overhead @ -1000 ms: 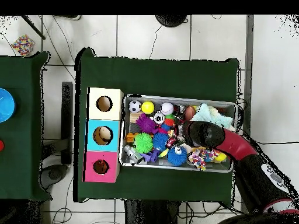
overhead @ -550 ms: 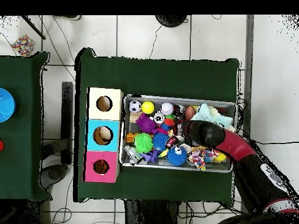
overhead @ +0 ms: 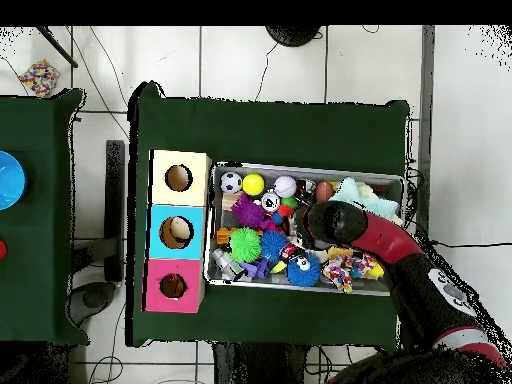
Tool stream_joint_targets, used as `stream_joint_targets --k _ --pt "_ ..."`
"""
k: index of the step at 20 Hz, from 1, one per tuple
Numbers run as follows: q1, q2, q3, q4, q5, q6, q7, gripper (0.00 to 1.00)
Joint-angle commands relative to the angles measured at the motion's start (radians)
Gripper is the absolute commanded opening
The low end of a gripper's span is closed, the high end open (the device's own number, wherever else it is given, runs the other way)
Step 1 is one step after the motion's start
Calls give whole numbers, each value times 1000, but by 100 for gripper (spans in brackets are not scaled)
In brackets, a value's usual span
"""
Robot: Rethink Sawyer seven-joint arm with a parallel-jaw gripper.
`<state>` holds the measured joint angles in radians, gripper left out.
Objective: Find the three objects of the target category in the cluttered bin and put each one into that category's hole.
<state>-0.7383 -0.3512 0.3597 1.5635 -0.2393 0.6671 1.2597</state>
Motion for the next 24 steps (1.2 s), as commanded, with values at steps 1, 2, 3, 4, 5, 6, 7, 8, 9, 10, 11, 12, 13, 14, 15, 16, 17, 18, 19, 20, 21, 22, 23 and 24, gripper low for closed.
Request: stream_joint_targets --k 1,2,3,4,5,6,7,8,9,10,11,12,13,14,15,16,17,18,19,20,21,22,23,24 --pt "97 32 -122 -53 -37 258 98 100" --pt "106 33 -131 -60 -40 265 99 100" --pt "111 34 -136 -67 -39 270 100 100" --pt "117 34 -142 -71 -36 272 100 100" --pt "120 35 -144 -77 -35 275 99 100" --pt "127 36 -151 -83 -34 281 98 100" --pt "134 39 -159 -92 -34 287 99 100" --pt "141 42 -166 -101 -37 291 97 100" --pt "147 44 -174 -107 -41 293 94 100" --pt "154 46 -183 -115 -46 295 91 100" --pt "161 48 -194 -123 -53 300 90 100" --pt "167 49 -201 -129 -56 302 89 100" --pt "168 49 -204 -126 -55 292 87 100" --pt "166 48 -203 -121 -49 283 87 100" --pt "164 50 -200 -119 -41 274 86 100" --pt "159 51 -196 -114 -34 262 84 100" --pt "154 52 -191 -108 -28 249 82 100" --pt "148 55 -186 -101 -26 232 78 100" --pt "143 57 -182 -96 -23 218 76 100" --pt "138 59 -179 -91 -20 204 74 100" --pt "131 61 -171 -85 -17 190 71 100" --pt "121 62 -161 -74 -11 171 67 100" --pt "111 61 -150 -62 -7 152 63 100" --pt "99 60 -140 -48 -2 136 58 100"
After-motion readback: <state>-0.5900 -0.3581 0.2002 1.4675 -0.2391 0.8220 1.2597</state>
